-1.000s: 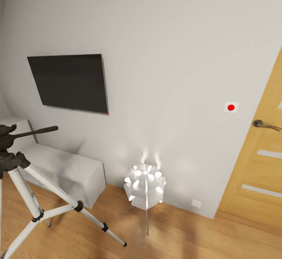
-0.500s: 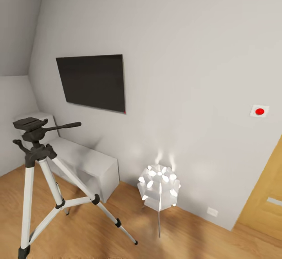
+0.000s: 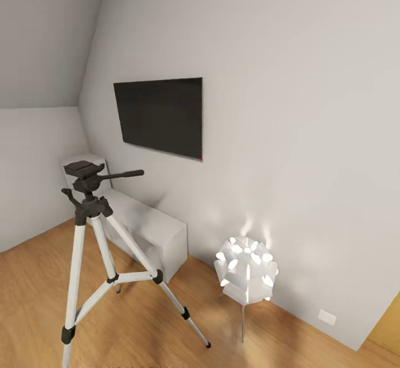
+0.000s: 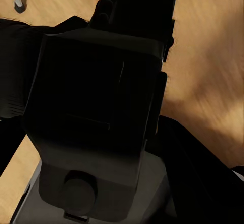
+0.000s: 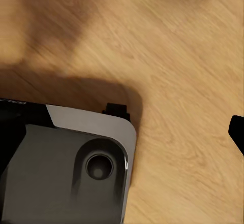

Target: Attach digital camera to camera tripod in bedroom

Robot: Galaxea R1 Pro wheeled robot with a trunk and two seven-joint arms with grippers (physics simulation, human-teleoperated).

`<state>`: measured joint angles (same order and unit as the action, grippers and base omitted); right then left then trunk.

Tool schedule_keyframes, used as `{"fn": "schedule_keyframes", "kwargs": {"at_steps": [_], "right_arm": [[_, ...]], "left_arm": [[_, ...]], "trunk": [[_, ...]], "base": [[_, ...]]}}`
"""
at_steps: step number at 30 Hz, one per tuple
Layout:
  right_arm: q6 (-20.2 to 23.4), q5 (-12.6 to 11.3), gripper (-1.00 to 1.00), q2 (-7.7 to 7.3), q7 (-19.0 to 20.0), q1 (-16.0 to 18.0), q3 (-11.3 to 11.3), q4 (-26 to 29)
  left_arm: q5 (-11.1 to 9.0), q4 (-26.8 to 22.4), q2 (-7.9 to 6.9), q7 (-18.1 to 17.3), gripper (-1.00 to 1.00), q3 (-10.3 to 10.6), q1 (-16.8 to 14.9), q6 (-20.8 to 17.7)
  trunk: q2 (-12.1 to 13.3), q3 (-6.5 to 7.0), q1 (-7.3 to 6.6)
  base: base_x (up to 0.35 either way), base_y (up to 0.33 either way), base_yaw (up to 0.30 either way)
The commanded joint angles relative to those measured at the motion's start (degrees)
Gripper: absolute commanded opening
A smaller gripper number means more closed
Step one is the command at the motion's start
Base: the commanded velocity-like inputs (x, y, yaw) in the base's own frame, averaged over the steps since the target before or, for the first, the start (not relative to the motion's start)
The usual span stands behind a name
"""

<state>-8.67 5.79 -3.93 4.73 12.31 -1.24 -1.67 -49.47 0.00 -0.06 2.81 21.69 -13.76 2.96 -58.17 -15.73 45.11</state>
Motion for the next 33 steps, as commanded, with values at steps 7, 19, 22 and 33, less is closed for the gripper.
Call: {"fn": "schedule_keyframes", "kwargs": {"at_steps": [7, 19, 22, 33], "right_arm": [[-0.3, 0.5, 1.00, -0.02, 0.0, 0.1, -0.1, -0.2], [-0.3, 0.5, 1.00, -0.02, 0.0, 0.1, -0.1, -0.2], [-0.3, 0.5, 1.00, -0.02, 0.0, 0.1, -0.1, -0.2], [-0.3, 0.5, 1.00, -0.02, 0.0, 0.1, -0.1, -0.2]], "left_arm": [[-0.3, 0.0, -0.02, 0.1, -1.00, 0.5, 0.0, 0.1], [-0.3, 0.0, 0.07, 0.1, -1.00, 0.5, 0.0, 0.1], [-0.3, 0.0, 0.01, 0.1, -1.00, 0.5, 0.0, 0.1], [-0.3, 0.0, -0.06, 0.1, -1.00, 0.5, 0.0, 0.1]], "trunk": [[0.0, -0.07, 0.00], [0.0, -0.07, 0.00], [0.0, -0.07, 0.00], [0.0, -0.07, 0.00]], "base": [[0.000, -0.009, 0.274], [0.000, -0.205, 0.274], [0.000, -0.229, 0.274], [0.000, -0.055, 0.274]]}}
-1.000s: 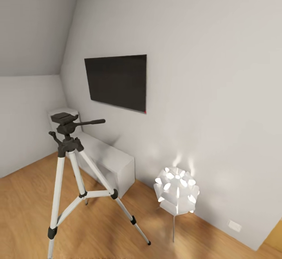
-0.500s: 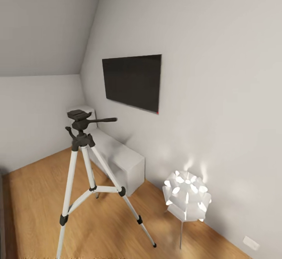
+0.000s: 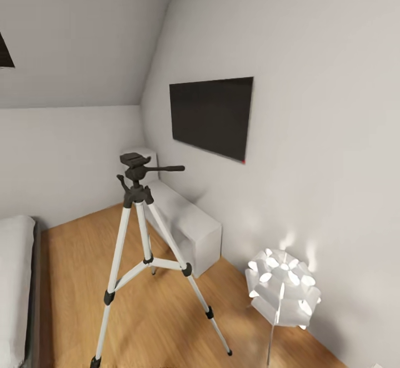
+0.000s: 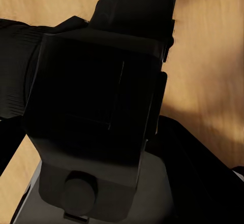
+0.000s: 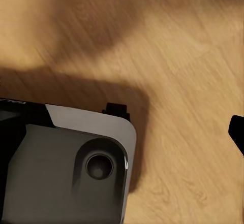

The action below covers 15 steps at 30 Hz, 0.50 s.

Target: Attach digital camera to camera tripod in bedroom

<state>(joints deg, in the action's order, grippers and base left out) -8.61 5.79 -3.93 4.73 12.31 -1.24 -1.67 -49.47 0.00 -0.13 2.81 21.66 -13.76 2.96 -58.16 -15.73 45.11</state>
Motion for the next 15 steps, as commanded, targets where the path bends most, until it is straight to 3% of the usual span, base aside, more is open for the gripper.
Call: {"fn": "schedule_keyframes", "kwargs": {"at_steps": [1, 15], "right_arm": [[-0.4, 0.5, 1.00, -0.02, 0.0, 0.1, -0.1, -0.2], [-0.4, 0.5, 1.00, -0.02, 0.0, 0.1, -0.1, -0.2]], "left_arm": [[-0.3, 0.0, 0.00, 0.1, -1.00, 0.5, 0.0, 0.1], [-0.3, 0.0, -0.05, 0.2, -1.00, 0.4, 0.0, 0.1]], "trunk": [[0.0, -0.07, 0.00], [0.0, -0.07, 0.00]], "base": [[0.000, -0.007, 0.274], [0.000, -0.002, 0.274]]}}
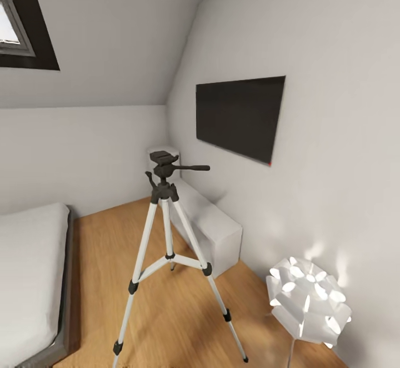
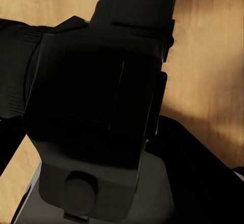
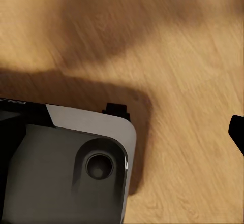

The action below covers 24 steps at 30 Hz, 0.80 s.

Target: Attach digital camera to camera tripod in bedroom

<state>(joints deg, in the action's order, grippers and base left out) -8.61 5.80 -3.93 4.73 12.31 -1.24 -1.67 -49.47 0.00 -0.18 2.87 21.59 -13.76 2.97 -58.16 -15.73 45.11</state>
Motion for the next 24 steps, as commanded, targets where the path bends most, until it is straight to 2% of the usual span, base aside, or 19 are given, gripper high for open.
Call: {"fn": "schedule_keyframes", "kwargs": {"at_steps": [1, 16, 24], "right_arm": [[-0.4, 0.5, 1.00, -0.02, 0.0, 0.1, -0.1, -0.2], [-0.4, 0.5, 1.00, -0.02, 0.0, 0.1, -0.1, -0.2], [-0.4, 0.5, 1.00, -0.02, 0.0, 0.1, -0.1, -0.2]], "left_arm": [[-0.3, 0.0, 0.01, 0.1, -1.00, 0.5, 0.0, 0.1], [-0.3, 0.0, 0.08, 0.1, -1.00, 0.5, 0.0, 0.1], [-0.2, 0.0, 0.25, 0.0, -1.00, 0.6, 0.0, 0.0]], "trunk": [[0.0, -0.07, 0.00], [0.0, -0.07, 0.00], [0.0, -0.07, 0.00]], "base": [[0.000, 0.000, 0.274], [0.000, -0.007, 0.274], [0.000, -0.201, 0.274]]}}
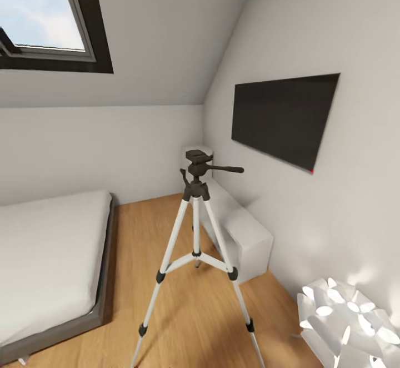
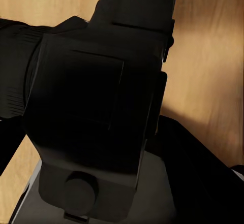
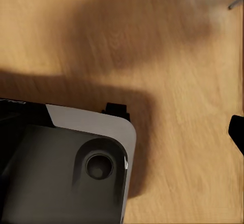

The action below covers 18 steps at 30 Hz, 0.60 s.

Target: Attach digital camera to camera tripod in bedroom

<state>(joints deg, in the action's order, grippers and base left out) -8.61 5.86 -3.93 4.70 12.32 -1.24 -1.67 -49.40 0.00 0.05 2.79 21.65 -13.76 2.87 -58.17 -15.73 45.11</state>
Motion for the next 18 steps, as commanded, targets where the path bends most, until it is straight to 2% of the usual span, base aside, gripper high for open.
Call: {"fn": "schedule_keyframes", "kwargs": {"at_steps": [1, 18], "right_arm": [[-0.4, 0.4, 1.00, -0.02, 0.0, 0.1, -0.1, -0.2], [-0.3, 0.4, 1.00, -0.02, 0.0, 0.1, -0.1, -0.2]], "left_arm": [[-0.3, 0.0, 0.02, 0.1, -1.00, 0.5, 0.0, 0.1], [-0.3, 0.0, 0.04, 0.1, -1.00, 0.5, 0.0, 0.1]], "trunk": [[0.0, -0.07, 0.00], [0.0, -0.07, 0.00]], "base": [[0.000, -0.257, 0.274], [0.000, -0.271, 0.274]]}}
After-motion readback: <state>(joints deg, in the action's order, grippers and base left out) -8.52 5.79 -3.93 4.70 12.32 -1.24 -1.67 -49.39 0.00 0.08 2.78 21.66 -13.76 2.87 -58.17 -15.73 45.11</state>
